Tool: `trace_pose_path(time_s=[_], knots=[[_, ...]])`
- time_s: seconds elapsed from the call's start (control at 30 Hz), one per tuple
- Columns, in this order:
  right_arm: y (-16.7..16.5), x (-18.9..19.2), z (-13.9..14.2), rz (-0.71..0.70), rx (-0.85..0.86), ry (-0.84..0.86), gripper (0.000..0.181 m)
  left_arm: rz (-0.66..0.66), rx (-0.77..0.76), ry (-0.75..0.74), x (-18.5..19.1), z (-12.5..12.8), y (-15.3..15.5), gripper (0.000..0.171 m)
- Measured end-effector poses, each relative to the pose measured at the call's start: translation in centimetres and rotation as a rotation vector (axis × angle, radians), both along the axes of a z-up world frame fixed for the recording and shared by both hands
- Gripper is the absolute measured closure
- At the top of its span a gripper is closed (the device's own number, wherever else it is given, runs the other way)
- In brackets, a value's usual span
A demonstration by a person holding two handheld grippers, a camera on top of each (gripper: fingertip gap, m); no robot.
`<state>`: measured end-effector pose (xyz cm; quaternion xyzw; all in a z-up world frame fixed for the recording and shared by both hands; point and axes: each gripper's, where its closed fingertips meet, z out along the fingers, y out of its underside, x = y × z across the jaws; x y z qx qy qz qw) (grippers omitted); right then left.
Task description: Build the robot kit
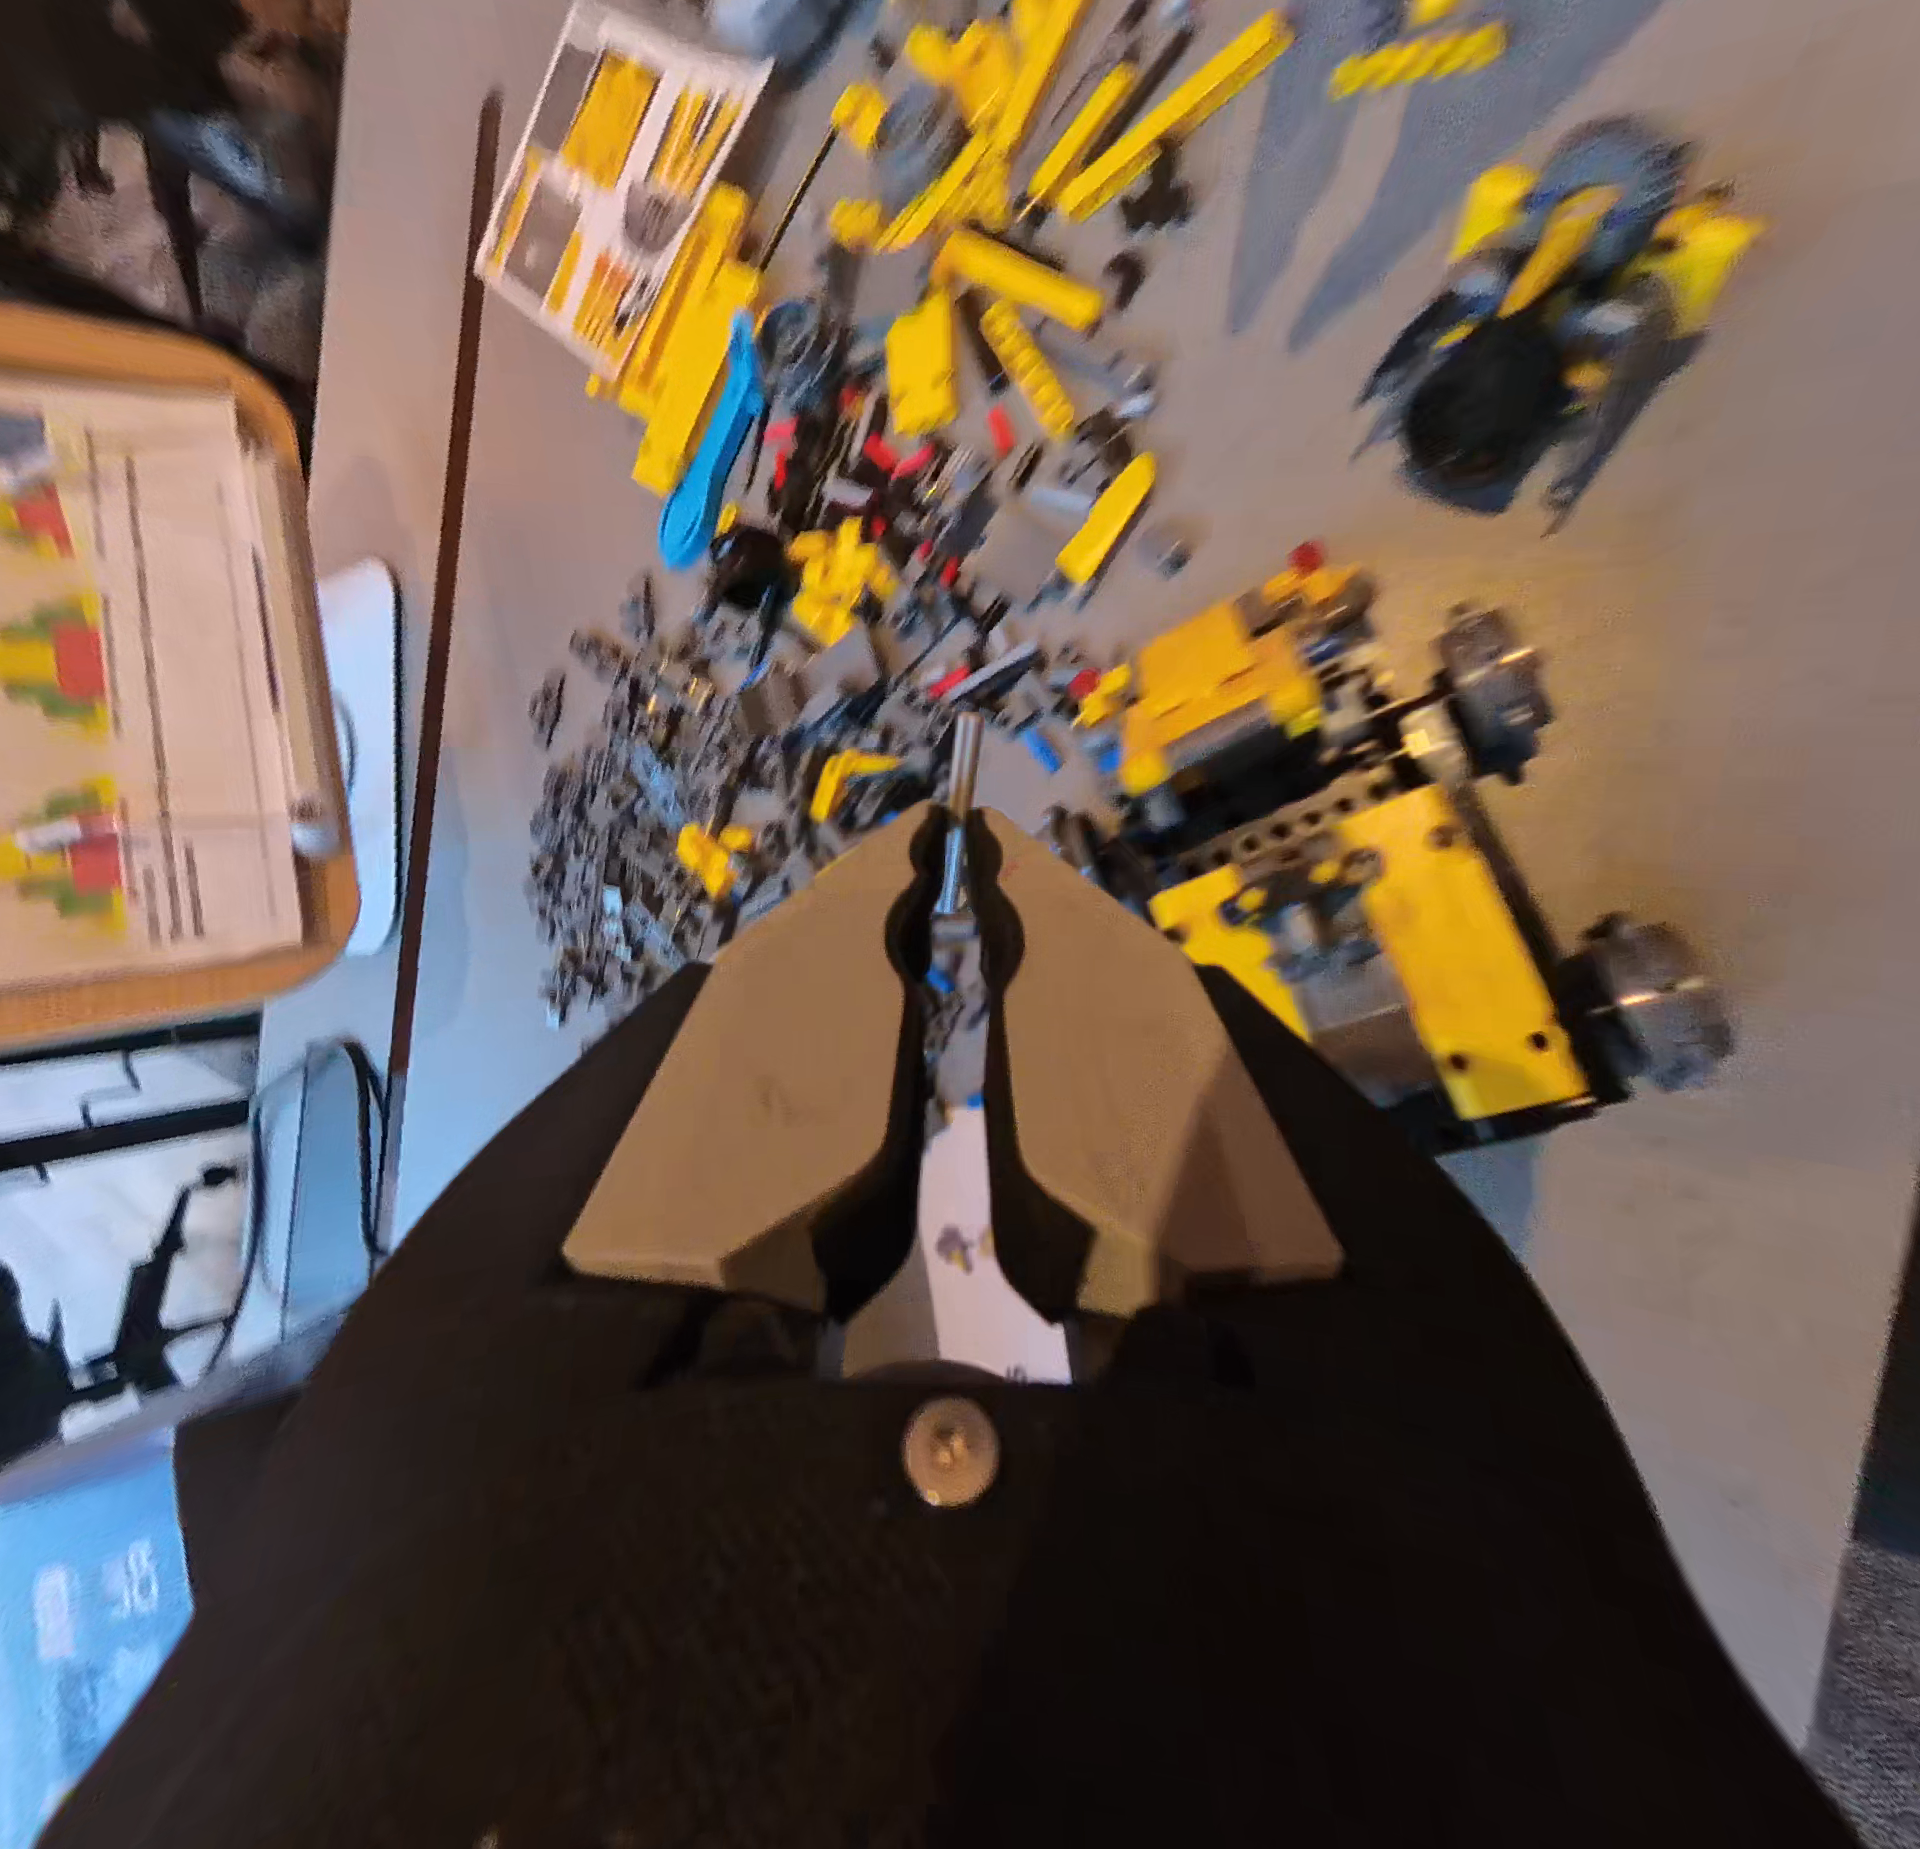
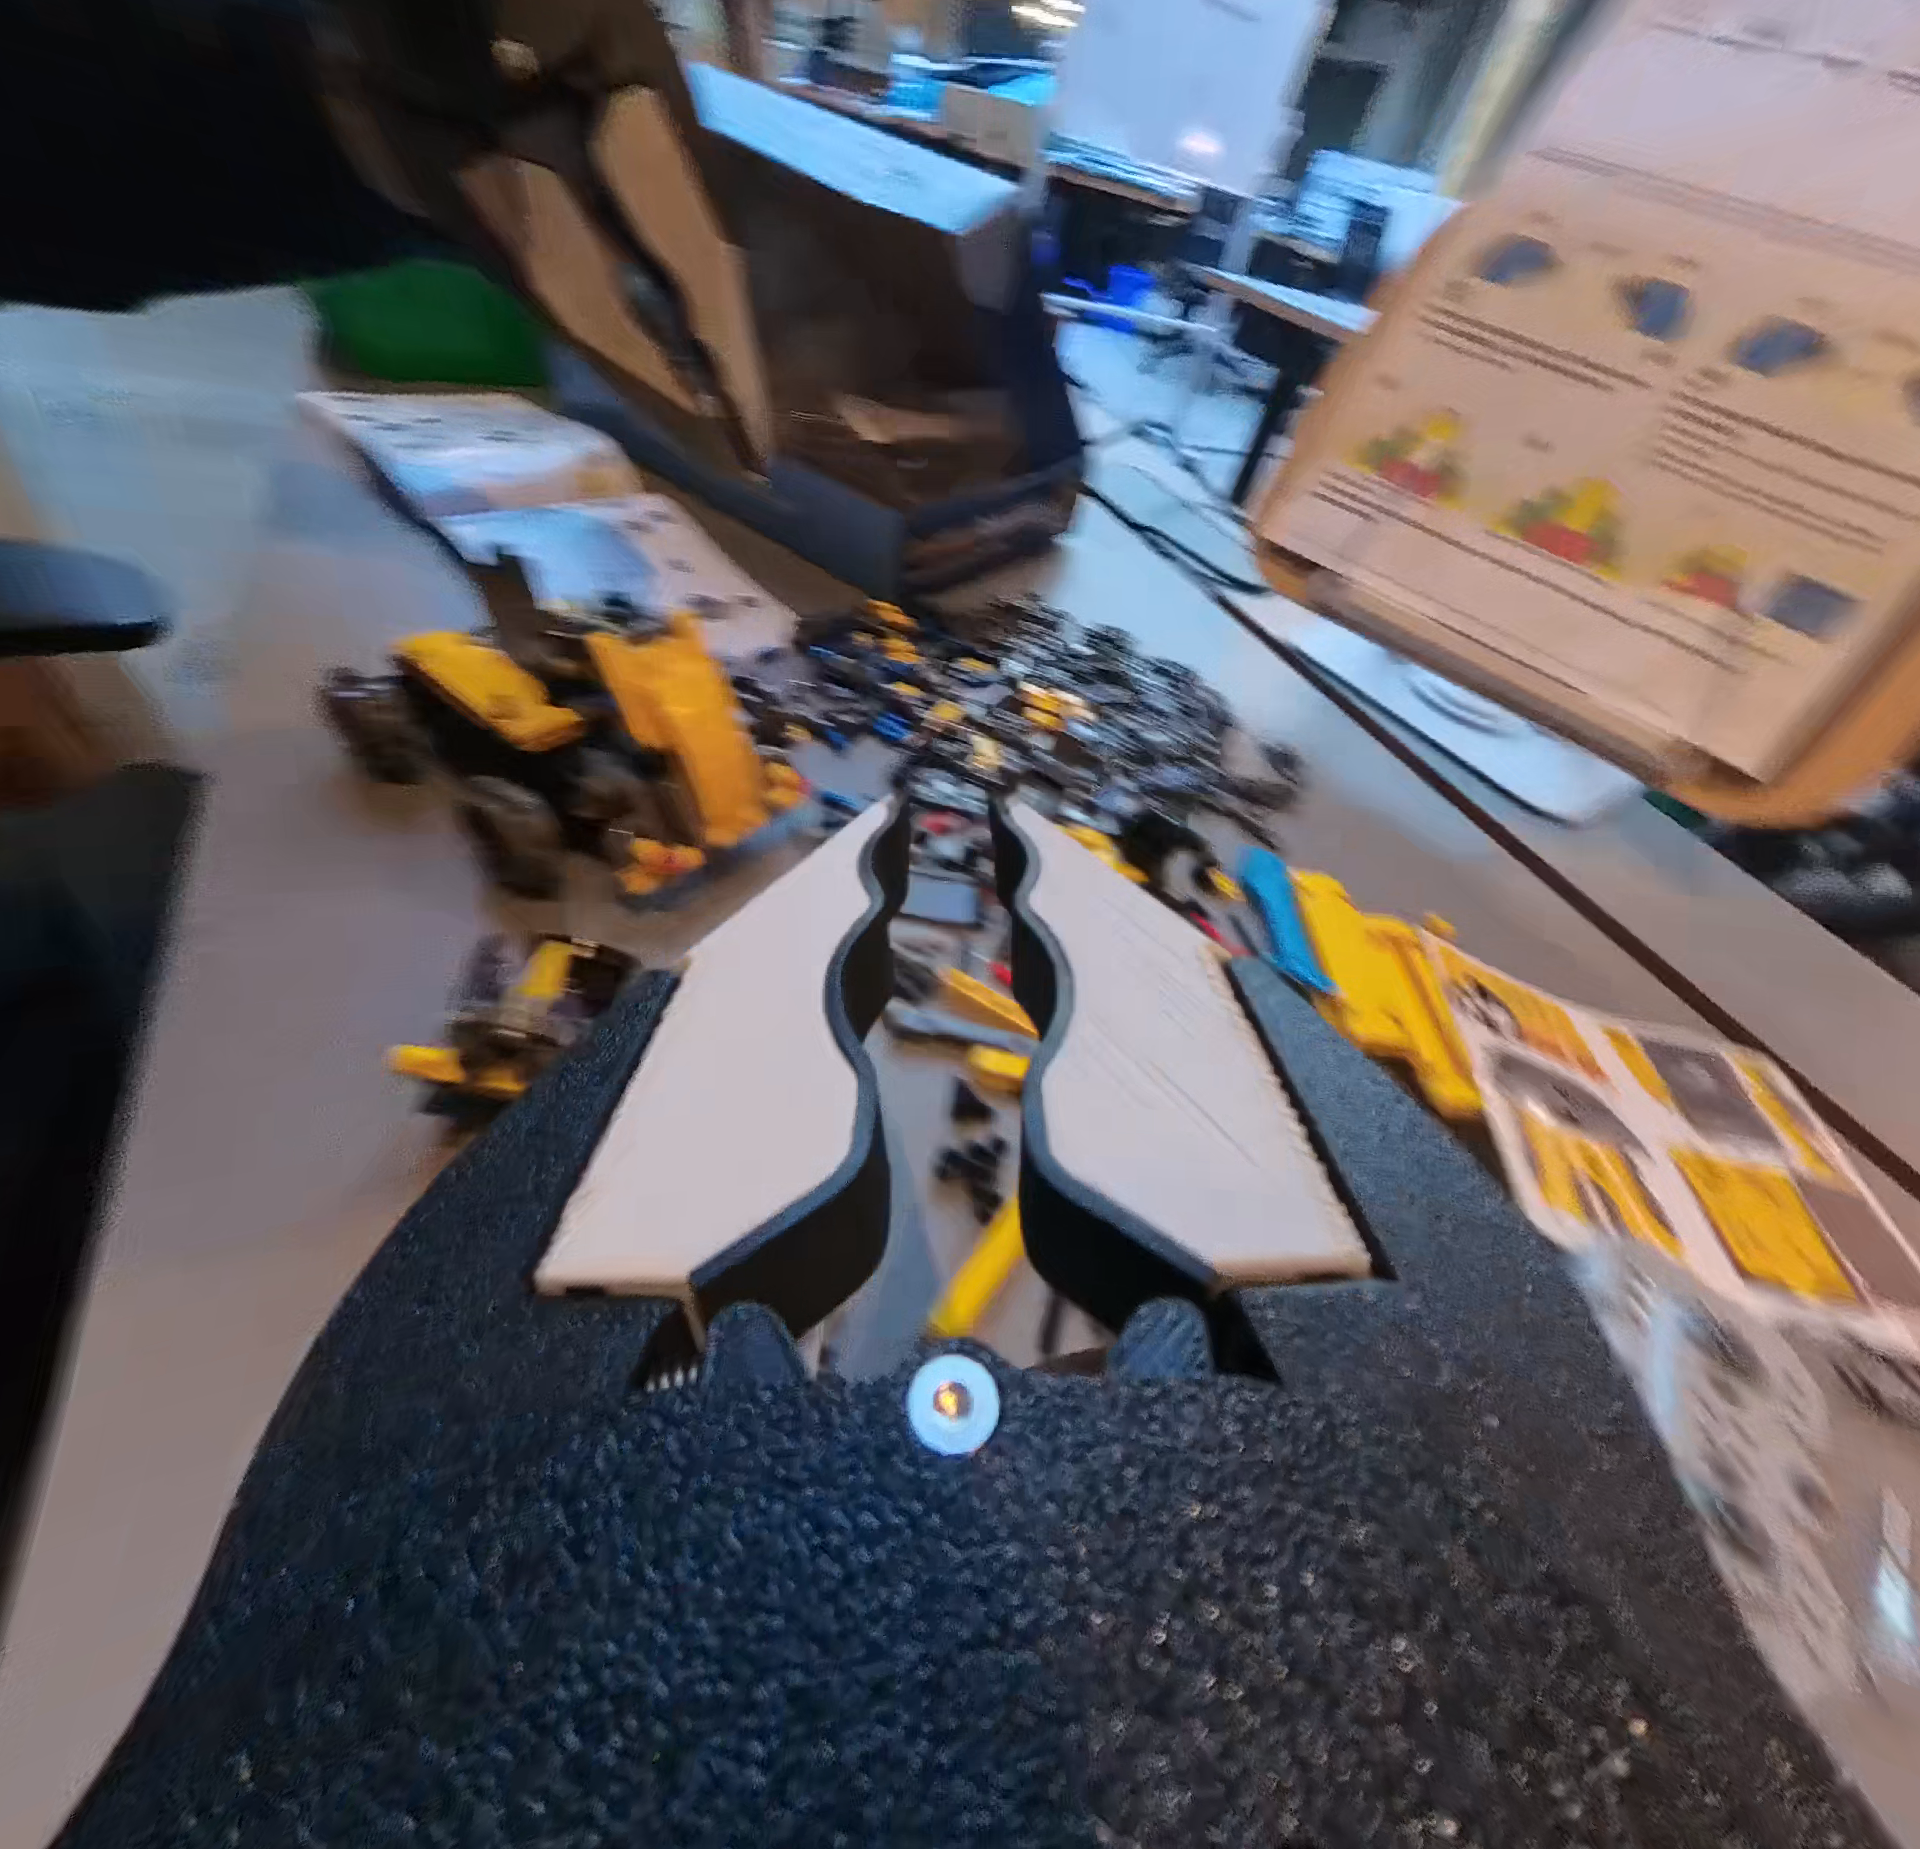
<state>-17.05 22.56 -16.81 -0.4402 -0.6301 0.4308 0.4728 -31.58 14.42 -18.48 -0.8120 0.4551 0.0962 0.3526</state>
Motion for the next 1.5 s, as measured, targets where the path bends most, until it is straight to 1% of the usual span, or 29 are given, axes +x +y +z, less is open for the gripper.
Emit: trace_pose_path(time_s=[0.07,0.17,0.23,0.3,0.43,0.67,0.8,1.07,1.17,1.2,1.27,1.37,1.43,1.5], knots=[[-3.9,-0.9,0.6,0.094,0.045,-0.015,0.167,-0.081,0.005,0.013,3.0,0.2,-0.7,0.171],[-8.0,-2.2,1.0,0.162,0.119,-0.04,0.165,-0.155,-0.011,0.022,6.3,0.3,-1.4,0.171],[-9.2,-2.8,0.9,0.162,0.172,-0.053,0.165,-0.193,-0.015,0.027,7.9,0.3,-1.7,0.171],[-9.7,-3.1,0.6,0.15,0.217,-0.065,0.165,-0.218,-0.009,0.034,9.1,0.4,-1.8,0.171],[-10.3,-3.0,0.0,0.163,0.199,-0.076,0.166,-0.249,-0.011,0.021,10.7,0.4,-2.0,0.171],[-10.0,-2.4,-0.4,0.159,0.185,-0.078,0.175,-0.268,-0.021,0.016,11.6,0.0,-1.7,0.171],[-9.9,-2.3,-0.5,0.16,0.168,-0.079,0.175,-0.268,-0.021,0.006,11.7,-0.1,-1.6,0.171],[-9.7,-2.2,-1.4,0.149,0.198,-0.086,0.177,-0.272,-0.045,-0.006,12.0,-0.8,-1.3,0.171],[-9.3,-1.6,-1.7,0.136,0.208,-0.092,0.177,-0.267,-0.046,-0.036,12.5,-0.9,-1.1,0.171],[-9.0,-1.2,-1.6,0.128,0.21,-0.094,0.177,-0.245,-0.049,-0.052,12.5,-0.9,-0.9,0.167],[-8.0,0.1,-1.6,0.1,0.193,-0.1,0.177,-0.176,-0.086,-0.101,12.0,-1.1,-0.6,0.142],[-4.7,3.0,-2.3,0.002,0.156,-0.13,0.177,-0.069,-0.113,-0.194,10.3,-1.4,-1.1,0.141],[-2.0,5.5,-3.6,-0.083,0.137,-0.185,0.177,0.001,-0.102,-0.25,9.0,-1.6,-1.9,0.141],[-0.2,7.8,-5.1,-0.136,0.095,-0.224,0.177,0.07,-0.065,-0.323,7.8,-1.5,-3.0,0.141]])
